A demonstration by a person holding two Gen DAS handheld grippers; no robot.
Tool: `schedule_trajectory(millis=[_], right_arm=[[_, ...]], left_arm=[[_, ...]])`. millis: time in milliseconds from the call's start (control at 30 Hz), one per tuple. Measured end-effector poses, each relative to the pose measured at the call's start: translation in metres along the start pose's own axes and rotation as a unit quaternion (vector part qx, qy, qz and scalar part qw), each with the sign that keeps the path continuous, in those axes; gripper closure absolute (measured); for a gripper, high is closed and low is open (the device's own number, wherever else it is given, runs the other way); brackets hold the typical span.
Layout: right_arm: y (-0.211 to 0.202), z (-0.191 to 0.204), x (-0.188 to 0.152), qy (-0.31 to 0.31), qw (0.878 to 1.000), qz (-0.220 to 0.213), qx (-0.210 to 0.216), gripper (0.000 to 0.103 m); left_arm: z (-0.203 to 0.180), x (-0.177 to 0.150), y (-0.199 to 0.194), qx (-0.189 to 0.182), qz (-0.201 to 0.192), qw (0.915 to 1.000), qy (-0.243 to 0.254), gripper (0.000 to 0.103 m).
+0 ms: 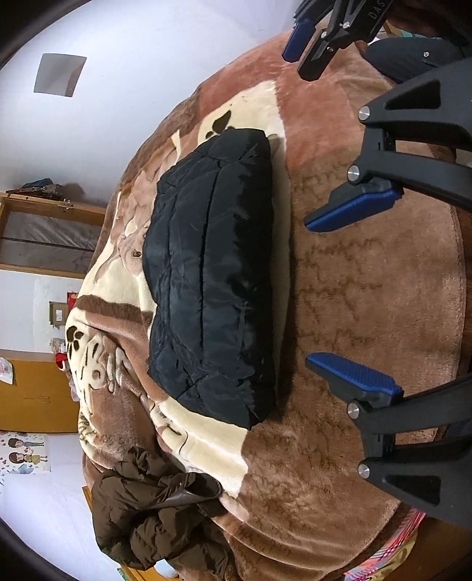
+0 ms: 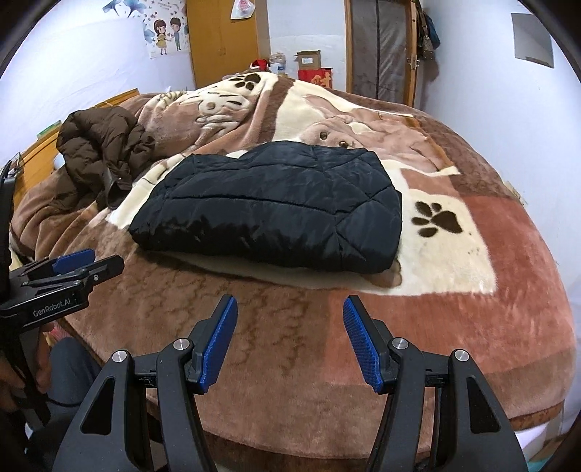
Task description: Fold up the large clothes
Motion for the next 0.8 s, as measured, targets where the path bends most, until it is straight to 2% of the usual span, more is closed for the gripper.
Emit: schedule_trajectory(millis=[267, 667, 800], right_arm=[[0.0003, 0.0001, -0.0016, 0.001, 1.0, 0.003, -0.005, 0.042], [0.0026, 0.001, -0.0046, -0.002, 1.0, 0.008, -0.002, 0.042], [0.003, 0.0017, -0.0047, -0.002, 1.0, 0.008, -0.003, 0.042]], left_arm=[[-0.0019, -0.0013, -0.0009, 0.009, 0.0, 0.9999, 0.005, 0.032], [-0.0019, -0.0002, -0.0062, -0.009, -0.004, 0.9999, -0.006, 0.032], [-0.0016, -0.001, -0.0061, 0.0, -0.003, 1.0, -0.002, 0.032]])
Point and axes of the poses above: each gripper's, at about its wrist camera, not at the fingertips, and y roughly the way its jaws point, z to its left, x to its top, the point moved 9 cm from there along y, roughly the way its jaws point, and after that the axes turned 12 degrees about x, right-handed, at the moved point
